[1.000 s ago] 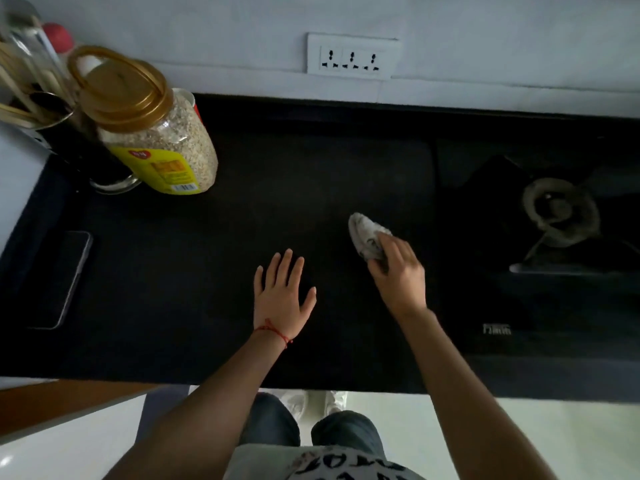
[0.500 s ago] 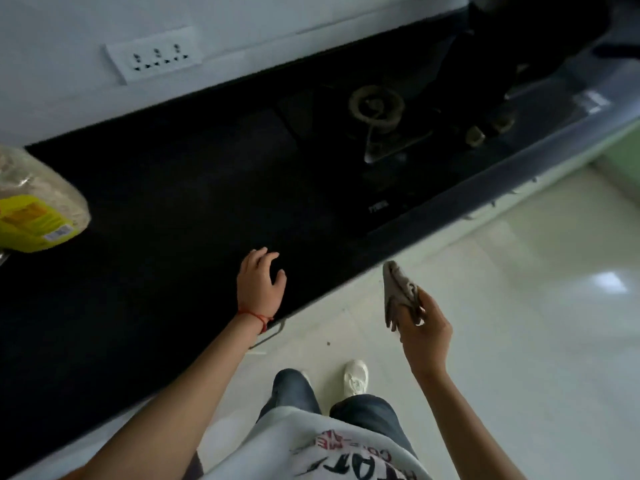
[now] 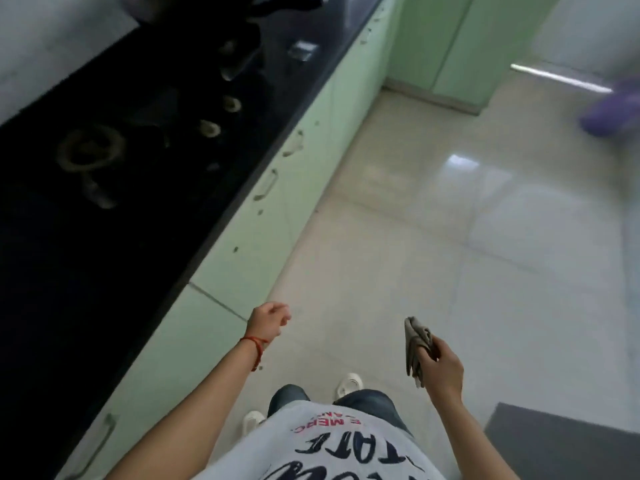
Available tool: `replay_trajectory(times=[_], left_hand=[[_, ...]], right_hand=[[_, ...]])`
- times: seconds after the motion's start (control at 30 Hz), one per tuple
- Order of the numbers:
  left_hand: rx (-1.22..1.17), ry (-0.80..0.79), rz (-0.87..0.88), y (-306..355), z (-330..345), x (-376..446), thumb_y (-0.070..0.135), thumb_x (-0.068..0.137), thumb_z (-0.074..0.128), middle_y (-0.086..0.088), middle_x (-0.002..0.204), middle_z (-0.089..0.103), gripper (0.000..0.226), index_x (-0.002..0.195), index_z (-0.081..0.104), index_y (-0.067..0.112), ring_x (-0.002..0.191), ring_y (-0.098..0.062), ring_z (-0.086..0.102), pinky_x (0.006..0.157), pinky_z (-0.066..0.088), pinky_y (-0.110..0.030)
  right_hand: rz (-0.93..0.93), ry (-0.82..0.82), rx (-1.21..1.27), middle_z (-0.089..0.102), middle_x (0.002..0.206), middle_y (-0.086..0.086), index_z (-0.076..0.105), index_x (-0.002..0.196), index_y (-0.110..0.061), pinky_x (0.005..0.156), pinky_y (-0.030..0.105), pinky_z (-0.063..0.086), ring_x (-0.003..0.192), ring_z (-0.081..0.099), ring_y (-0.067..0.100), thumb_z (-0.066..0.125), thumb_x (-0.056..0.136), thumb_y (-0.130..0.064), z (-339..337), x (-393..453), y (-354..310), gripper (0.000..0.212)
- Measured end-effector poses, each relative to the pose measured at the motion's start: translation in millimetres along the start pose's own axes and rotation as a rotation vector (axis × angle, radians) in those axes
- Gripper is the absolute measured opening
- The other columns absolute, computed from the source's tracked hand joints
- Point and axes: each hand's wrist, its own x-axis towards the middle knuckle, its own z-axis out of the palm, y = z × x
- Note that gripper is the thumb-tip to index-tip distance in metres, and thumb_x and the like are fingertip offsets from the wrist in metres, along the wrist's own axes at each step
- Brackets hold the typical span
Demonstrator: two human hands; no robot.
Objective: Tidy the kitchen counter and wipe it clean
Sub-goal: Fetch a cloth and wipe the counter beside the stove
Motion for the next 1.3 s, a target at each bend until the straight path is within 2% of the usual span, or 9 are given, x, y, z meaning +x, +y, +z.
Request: replay_trajectory(times=[0.13,0.23,0.33,0.43,0.63,0.8,1.07,1.17,1.3], left_hand=[[0.068,0.003,-0.077,13,54,27,0.007,0.087,0.052,-0.003,0.066,0.058,0.012,0.077,0.059,0.011,0.065,-0.020,0.055,0.056,0.037,-0.024],[0.043,0.007,-0.174,26,80,47,0.011,0.090,0.049,-0.004,0.069,0.058,0.021,0.069,0.054,0.012,0.064,-0.017,0.055,0.060,0.038,-0.024],[0.095,0.021,-0.198,41,99,64,0.011,0.090,0.050,-0.005,0.067,0.058,0.025,0.066,0.053,0.013,0.061,-0.017,0.054,0.059,0.038,-0.024],[0.178,0.045,-0.213,59,111,87,0.010,0.089,0.051,-0.005,0.064,0.057,0.025,0.064,0.053,0.013,0.057,-0.017,0.052,0.056,0.037,-0.024],[0.218,0.081,-0.285,112,134,158,0.007,0.088,0.050,-0.006,0.062,0.056,0.021,0.068,0.055,0.009,0.054,-0.019,0.051,0.053,0.037,-0.024],[0.263,0.024,-0.303,201,171,224,0.008,0.089,0.049,-0.007,0.063,0.056,0.024,0.065,0.053,0.010,0.055,-0.019,0.050,0.054,0.036,-0.024],[0.394,-0.189,-0.048,404,289,326,0.014,0.091,0.047,0.000,0.064,0.056,0.025,0.067,0.051,0.017,0.057,-0.011,0.052,0.052,0.035,-0.022],[0.378,-0.220,0.020,460,332,360,0.016,0.092,0.047,0.001,0.066,0.057,0.022,0.070,0.052,0.019,0.058,-0.011,0.053,0.053,0.036,-0.023],[0.330,-0.194,0.009,509,375,398,0.016,0.092,0.047,0.001,0.066,0.057,0.024,0.069,0.051,0.021,0.052,-0.008,0.056,0.053,0.036,-0.022]], right_hand=[[0.118,0.053,0.007,0.062,0.088,0.009,0.063,0.107,-0.008,0.070,0.029,0.039,0.083,0.054,0.025,0.056,0.087,-0.013,-50,40,29,0.022],[0.177,0.085,0.008,0.060,0.082,0.007,0.063,0.099,-0.010,0.056,0.028,0.036,0.078,0.053,0.024,0.055,0.086,-0.012,-77,67,36,0.015],[0.210,0.093,0.038,0.058,0.072,0.006,0.060,0.088,-0.013,0.049,0.023,0.035,0.065,0.050,0.020,0.054,0.086,-0.011,-91,100,29,0.007],[0.233,0.082,0.062,0.053,0.063,0.001,0.057,0.079,-0.010,0.050,0.025,0.034,0.058,0.047,0.018,0.054,0.086,-0.010,-95,145,12,0.008],[0.272,0.092,0.128,0.054,0.064,0.007,0.059,0.077,-0.002,0.054,0.028,0.034,0.064,0.045,0.022,0.058,0.081,-0.010,-87,260,-39,0.009],[0.298,0.136,0.144,0.055,0.066,0.010,0.061,0.078,-0.001,0.055,0.027,0.035,0.065,0.045,0.024,0.059,0.081,-0.009,-96,345,-89,0.009],[0.311,0.169,0.149,0.060,0.073,0.012,0.061,0.080,-0.005,0.063,0.030,0.036,0.071,0.051,0.027,0.059,0.082,-0.011,-127,472,-142,0.006],[0.317,0.170,0.148,0.057,0.068,0.012,0.059,0.074,-0.008,0.058,0.031,0.035,0.069,0.048,0.027,0.060,0.082,-0.009,-137,528,-157,0.008],[0.291,0.134,0.130,0.054,0.063,0.009,0.057,0.067,-0.008,0.056,0.031,0.034,0.066,0.045,0.025,0.059,0.081,-0.010,-153,619,-184,0.014]])
